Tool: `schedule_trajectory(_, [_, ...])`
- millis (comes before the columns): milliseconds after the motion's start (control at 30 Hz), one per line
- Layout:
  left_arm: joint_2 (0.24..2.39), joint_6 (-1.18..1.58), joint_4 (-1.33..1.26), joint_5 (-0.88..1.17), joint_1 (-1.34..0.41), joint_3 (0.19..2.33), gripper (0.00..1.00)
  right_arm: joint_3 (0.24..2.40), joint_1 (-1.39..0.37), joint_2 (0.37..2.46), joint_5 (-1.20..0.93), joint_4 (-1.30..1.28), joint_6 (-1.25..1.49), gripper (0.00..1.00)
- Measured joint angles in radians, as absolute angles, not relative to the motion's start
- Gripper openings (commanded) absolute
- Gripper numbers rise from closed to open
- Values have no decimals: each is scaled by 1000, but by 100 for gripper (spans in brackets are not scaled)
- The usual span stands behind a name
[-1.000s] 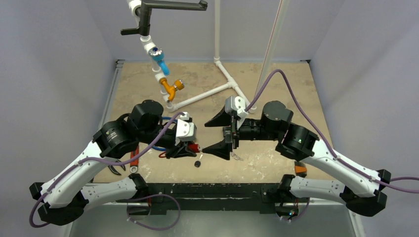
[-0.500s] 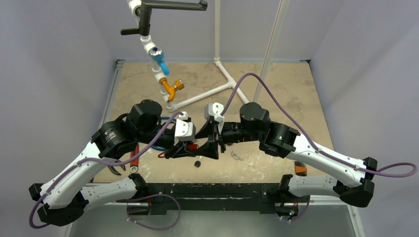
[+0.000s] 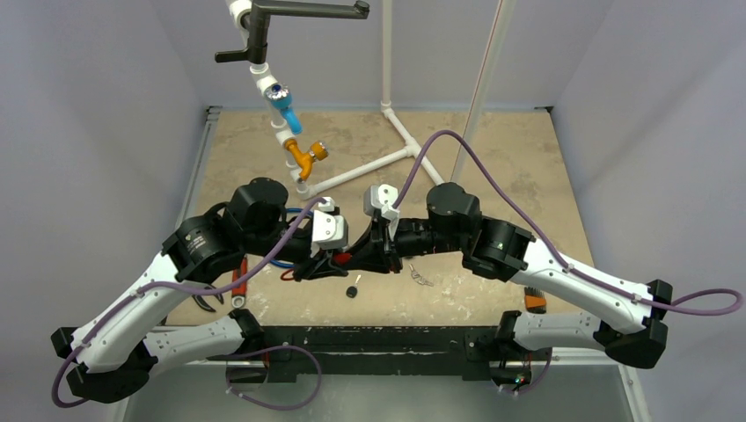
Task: Unlock with the key
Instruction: Unlock the lock.
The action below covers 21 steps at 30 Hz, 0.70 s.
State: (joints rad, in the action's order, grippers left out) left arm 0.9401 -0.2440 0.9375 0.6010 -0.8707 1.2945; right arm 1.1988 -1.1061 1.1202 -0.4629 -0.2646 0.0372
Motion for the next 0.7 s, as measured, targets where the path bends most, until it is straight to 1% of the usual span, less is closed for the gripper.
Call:
schedule_trajectory(33, [940,-244,937,596,-871,1295,51,1198,-1106,1120,-463,-265,35,0])
schedule_trajectory(67, [940,-244,936,589,-871,1295,70,1199,-1106,1121,-463,-266,34,0])
schedule_trajectory(100, [940,-245,928,574,-871,1295,80,1199,-1106,1121,-463,-271,34,0])
schedule_trajectory(133, [940,-251,920,559,-871,1295,83,1198,-1108,1123,-463,-280,34,0])
schedule_trajectory(167, [940,-247,913,538,-871,1295,85,1198,-1109,1124,-463,-288,33,0])
schedule_trajectory(333, [933,-278,925,456,-862,1303,85,1198,-1113,1119,-453,-325,38,0])
schedule_trajectory(367, [928,-284,935,451,-859,1307,85,1198,-1113,1116,-447,-330,40,0])
schedule_trajectory(400, [920,-292,948,441,-857,1315,82,1198,-1113,1110,-440,-332,42,0])
schedule_trajectory(467, [902,-308,976,431,-854,1336,73,1198,-1113,1090,-435,-338,45,0])
schedule_trajectory(533, [879,-321,994,429,-852,1357,59,1198,-1113,1071,-435,-337,47,0])
schedule_trajectory(567, [864,-329,998,429,-851,1365,50,1198,-1113,1061,-435,-336,51,0])
schedule_trajectory(600, [854,-335,1001,429,-851,1370,45,1198,-1113,1053,-435,-332,54,0])
schedule_trajectory(700, [824,-344,1011,434,-852,1373,45,1197,-1113,1048,-435,-316,65,0])
